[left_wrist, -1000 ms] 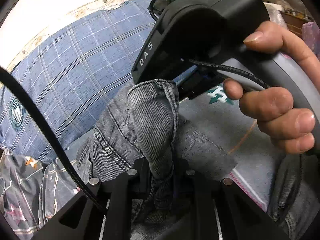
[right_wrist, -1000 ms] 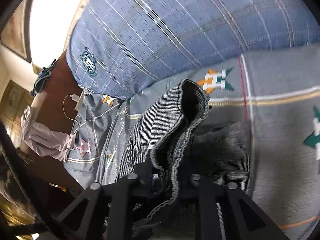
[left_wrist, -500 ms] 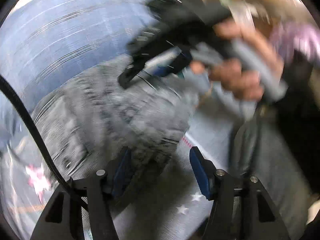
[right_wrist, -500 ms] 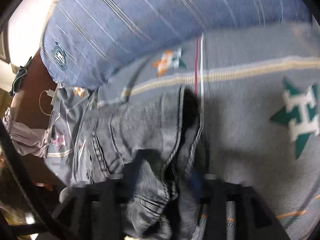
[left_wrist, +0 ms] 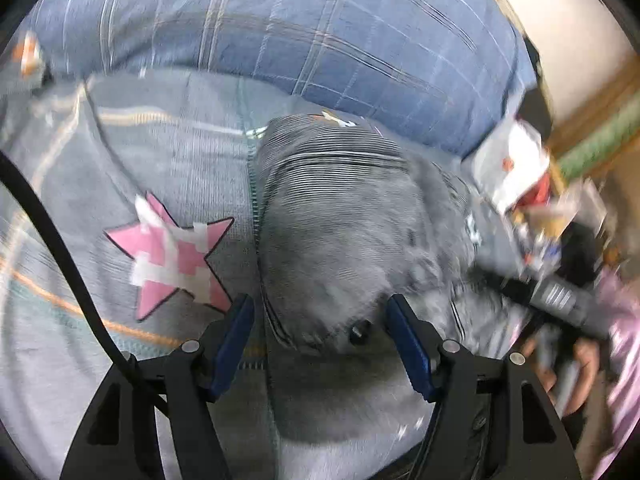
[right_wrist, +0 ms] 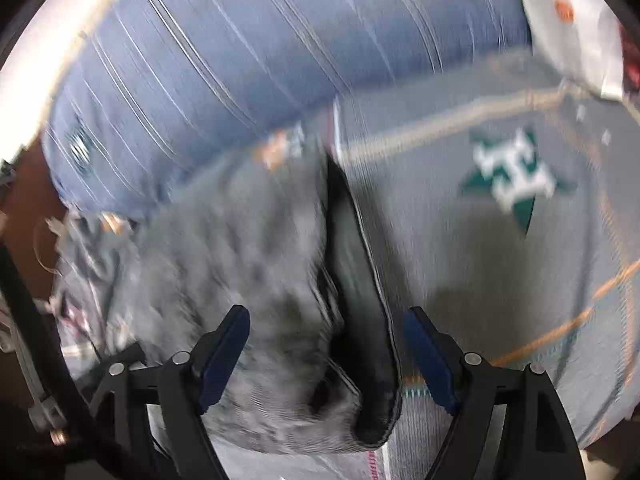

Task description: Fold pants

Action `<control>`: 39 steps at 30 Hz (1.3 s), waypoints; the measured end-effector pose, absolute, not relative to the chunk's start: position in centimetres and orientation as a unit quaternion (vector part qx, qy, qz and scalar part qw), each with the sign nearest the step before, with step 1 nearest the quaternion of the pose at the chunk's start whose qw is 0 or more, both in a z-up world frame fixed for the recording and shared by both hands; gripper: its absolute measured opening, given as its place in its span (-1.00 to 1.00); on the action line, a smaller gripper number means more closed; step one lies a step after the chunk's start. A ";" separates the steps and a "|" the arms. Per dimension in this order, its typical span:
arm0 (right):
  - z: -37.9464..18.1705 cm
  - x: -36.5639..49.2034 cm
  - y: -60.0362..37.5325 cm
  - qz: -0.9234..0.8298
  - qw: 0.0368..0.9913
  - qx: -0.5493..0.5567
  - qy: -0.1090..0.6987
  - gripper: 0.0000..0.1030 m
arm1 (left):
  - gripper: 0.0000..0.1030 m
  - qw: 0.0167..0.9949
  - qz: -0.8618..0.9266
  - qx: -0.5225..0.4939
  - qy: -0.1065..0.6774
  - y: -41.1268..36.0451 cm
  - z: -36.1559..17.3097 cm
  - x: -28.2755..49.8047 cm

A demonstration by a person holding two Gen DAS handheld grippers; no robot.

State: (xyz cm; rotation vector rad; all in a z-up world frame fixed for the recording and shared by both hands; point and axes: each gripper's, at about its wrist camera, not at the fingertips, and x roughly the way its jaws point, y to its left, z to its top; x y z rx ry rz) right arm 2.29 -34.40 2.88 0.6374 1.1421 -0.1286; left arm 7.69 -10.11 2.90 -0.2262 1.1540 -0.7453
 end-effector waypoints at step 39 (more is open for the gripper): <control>6.3 8.2 -26.6 0.110 0.836 0.310 0.440 -0.52 | -0.57 0.781 -0.324 -0.245 0.474 0.6 3.7 12.0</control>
